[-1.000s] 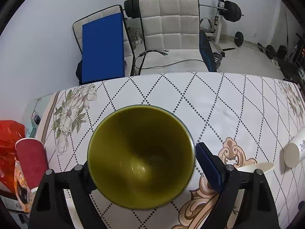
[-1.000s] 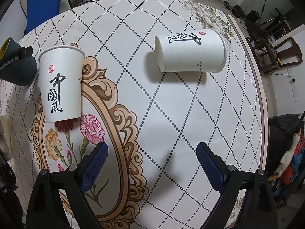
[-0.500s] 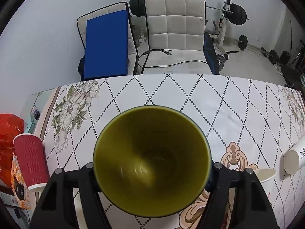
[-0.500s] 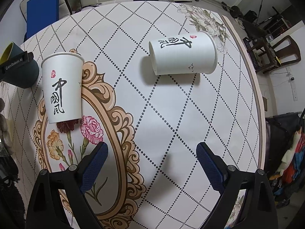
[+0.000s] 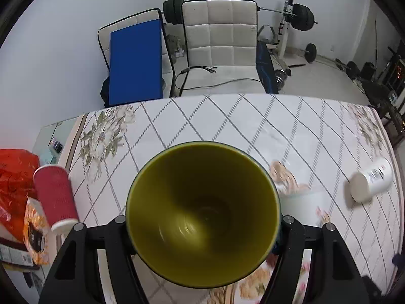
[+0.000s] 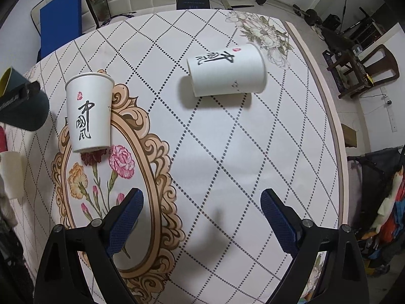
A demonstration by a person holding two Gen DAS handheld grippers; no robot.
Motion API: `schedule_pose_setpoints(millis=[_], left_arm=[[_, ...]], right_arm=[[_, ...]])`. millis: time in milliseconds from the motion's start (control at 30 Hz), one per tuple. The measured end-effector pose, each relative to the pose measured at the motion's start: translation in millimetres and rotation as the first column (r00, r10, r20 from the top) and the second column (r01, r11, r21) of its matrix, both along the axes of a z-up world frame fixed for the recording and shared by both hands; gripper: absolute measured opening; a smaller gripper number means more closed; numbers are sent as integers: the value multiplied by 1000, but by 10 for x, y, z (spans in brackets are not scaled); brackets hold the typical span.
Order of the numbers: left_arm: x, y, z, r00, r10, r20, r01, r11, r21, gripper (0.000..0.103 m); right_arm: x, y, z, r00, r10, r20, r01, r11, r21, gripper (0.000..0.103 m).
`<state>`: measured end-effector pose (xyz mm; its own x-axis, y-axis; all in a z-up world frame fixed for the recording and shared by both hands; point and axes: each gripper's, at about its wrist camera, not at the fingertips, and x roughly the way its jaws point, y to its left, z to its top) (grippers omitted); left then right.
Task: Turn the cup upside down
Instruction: 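Close the left gripper on the green mug's rim and lift it, then rotate the held green mug upright and carry it toward the right tool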
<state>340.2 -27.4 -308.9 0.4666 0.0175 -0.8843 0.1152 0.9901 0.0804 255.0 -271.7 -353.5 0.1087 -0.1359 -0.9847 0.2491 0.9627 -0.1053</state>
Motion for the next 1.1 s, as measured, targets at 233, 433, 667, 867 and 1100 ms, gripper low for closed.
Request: schedule_pose_setpoints(millis=[233,433,667,867,1100], left_arm=[[-655,-75,198,999,-15,-50,17,1000,21,68],[-1339,-185,302,987,-1,-162,6,1000,31,68],[-2031,-238,126,918,28,-395,-28,1000,5,68],[-2221,-364,-335,788,27,-615,-67,997,-42,68],[-2005,-502,-771,713,27,-700,-104,992,-67,67]], right_arm=[[-372,-154,208,1000,7,26,-7,1000,15,96],[-724,-270,238,999,39,4,-39,998,52,96],[-1128,-249,89,979,182,-86,-173,979,111,96],[-1383,-294,-139,966,216,-146,-190,967,170,96],[-1433,-402,-146,967,213,-142,-191,969,156,96]])
